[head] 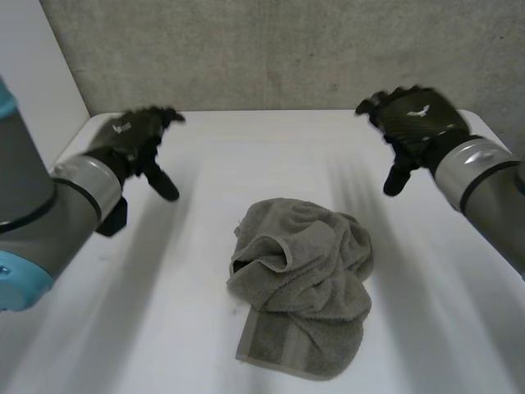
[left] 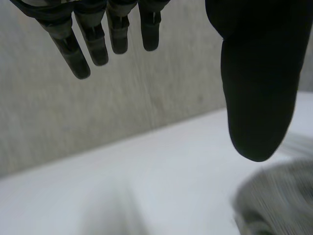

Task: Fold the towel.

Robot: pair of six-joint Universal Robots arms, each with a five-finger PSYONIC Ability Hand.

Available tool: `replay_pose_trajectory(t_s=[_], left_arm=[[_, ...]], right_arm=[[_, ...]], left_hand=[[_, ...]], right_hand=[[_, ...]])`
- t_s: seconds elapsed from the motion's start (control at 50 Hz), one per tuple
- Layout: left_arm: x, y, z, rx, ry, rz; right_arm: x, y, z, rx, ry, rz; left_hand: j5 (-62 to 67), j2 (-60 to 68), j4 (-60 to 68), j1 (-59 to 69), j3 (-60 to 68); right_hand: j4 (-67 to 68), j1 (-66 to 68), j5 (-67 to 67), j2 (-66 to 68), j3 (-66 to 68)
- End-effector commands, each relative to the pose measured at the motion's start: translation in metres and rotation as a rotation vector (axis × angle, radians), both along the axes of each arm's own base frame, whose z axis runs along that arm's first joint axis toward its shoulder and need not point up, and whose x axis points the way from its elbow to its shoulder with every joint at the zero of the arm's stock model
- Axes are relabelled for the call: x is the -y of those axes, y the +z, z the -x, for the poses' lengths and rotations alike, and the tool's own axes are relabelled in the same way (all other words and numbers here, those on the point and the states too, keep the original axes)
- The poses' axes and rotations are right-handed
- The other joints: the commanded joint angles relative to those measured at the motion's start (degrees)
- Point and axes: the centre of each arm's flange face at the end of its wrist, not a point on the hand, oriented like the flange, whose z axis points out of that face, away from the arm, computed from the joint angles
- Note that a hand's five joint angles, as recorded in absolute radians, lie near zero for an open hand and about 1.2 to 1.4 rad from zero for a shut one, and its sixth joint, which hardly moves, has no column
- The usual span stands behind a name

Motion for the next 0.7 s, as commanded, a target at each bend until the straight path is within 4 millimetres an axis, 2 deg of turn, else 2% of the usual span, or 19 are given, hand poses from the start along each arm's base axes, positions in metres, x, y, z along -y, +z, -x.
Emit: replay_pose_trajectory(t_s=[0.02, 0.06, 0.1, 0.14, 0.18, 0.2, 0.24, 0.34, 0.44, 0.58, 0.62, 0.64, 0.68, 0.7], left_arm=[[-0.01, -0.044, -0.002, 0.063, -0.002, -0.179], [-0.022, -0.063, -0.006, 0.081, -0.005, -0.236], [-0.027, -0.07, -0.007, 0.083, -0.007, -0.249], [-0.031, -0.076, -0.007, 0.081, -0.013, -0.254], [-0.044, -0.089, -0.003, 0.076, -0.038, -0.26], [-0.044, -0.089, -0.003, 0.076, -0.038, -0.26], [-0.056, -0.099, 0.001, 0.069, -0.06, -0.269], [-0.069, -0.109, 0.005, 0.06, -0.082, -0.294], [-0.073, -0.113, 0.01, 0.036, -0.094, -0.302], [-0.075, -0.13, 0.027, -0.014, -0.127, -0.303], [-0.073, -0.132, 0.03, -0.017, -0.134, -0.293], [-0.071, -0.134, 0.035, -0.02, -0.143, -0.282], [-0.069, -0.136, 0.038, -0.02, -0.146, -0.28], [-0.066, -0.138, 0.042, -0.019, -0.149, -0.28]], right_arm=[[-0.009, -0.019, -0.029, -0.089, 0.194, -0.147], [-0.011, -0.022, -0.032, -0.107, 0.23, -0.156], [-0.013, -0.026, -0.035, -0.138, 0.272, -0.154], [-0.023, -0.034, -0.045, -0.219, 0.386, -0.105], [-0.031, -0.038, -0.053, -0.259, 0.452, -0.074], [-0.031, -0.038, -0.053, -0.259, 0.453, -0.074], [-0.045, -0.045, -0.065, -0.344, 0.582, 0.008], [-0.048, -0.051, -0.07, -0.435, 0.672, 0.109], [-0.052, -0.057, -0.072, -0.477, 0.715, 0.131], [-0.055, -0.069, -0.075, -0.485, 0.742, 0.105], [-0.052, -0.075, -0.075, -0.495, 0.731, 0.089], [-0.052, -0.075, -0.075, -0.495, 0.731, 0.089], [-0.051, -0.082, -0.075, -0.499, 0.733, 0.068], [-0.051, -0.082, -0.075, -0.499, 0.733, 0.068]], left_hand=[[12.7, 12.4, 12.5, 12.4, 12.5], [17.3, 16.9, 17.0, 16.9, 17.0], [17.3, 16.9, 17.0, 16.9, 17.1], [16.8, 16.4, 16.5, 16.4, 16.6], [16.1, 15.7, 15.9, 15.8, 15.9], [16.1, 15.7, 15.9, 15.8, 15.9], [16.4, 16.1, 16.2, 16.1, 16.2], [16.3, 15.9, 16.0, 15.9, 16.0], [15.8, 15.4, 15.5, 15.4, 15.5], [10.6, 10.2, 10.3, 10.2, 10.3], [10.9, 10.5, 10.6, 10.5, 10.7], [11.6, 11.2, 11.3, 11.2, 11.3], [12.6, 12.2, 12.3, 12.2, 12.3], [15.2, 14.9, 15.0, 14.9, 15.0]], right_hand=[[6.6, 5.0, 5.2, 6.6, 6.7], [7.0, 5.3, 5.5, 7.0, 7.0], [7.0, 5.3, 5.5, 7.0, 7.0], [7.0, 5.3, 5.5, 7.0, 7.0], [6.8, 5.1, 5.3, 6.8, 6.9], [6.8, 5.1, 5.3, 6.8, 6.9], [7.0, 5.3, 5.5, 7.0, 7.0], [7.0, 5.3, 5.5, 7.0, 7.0], [7.2, 5.5, 5.7, 7.1, 7.2], [9.8, 8.2, 8.4, 9.8, 9.9], [19.2, 17.5, 17.7, 19.2, 19.2], [19.3, 17.6, 17.8, 19.2, 19.3], [30.6, 29.0, 29.2, 30.6, 30.7], [30.7, 29.0, 29.2, 30.7, 30.7]])
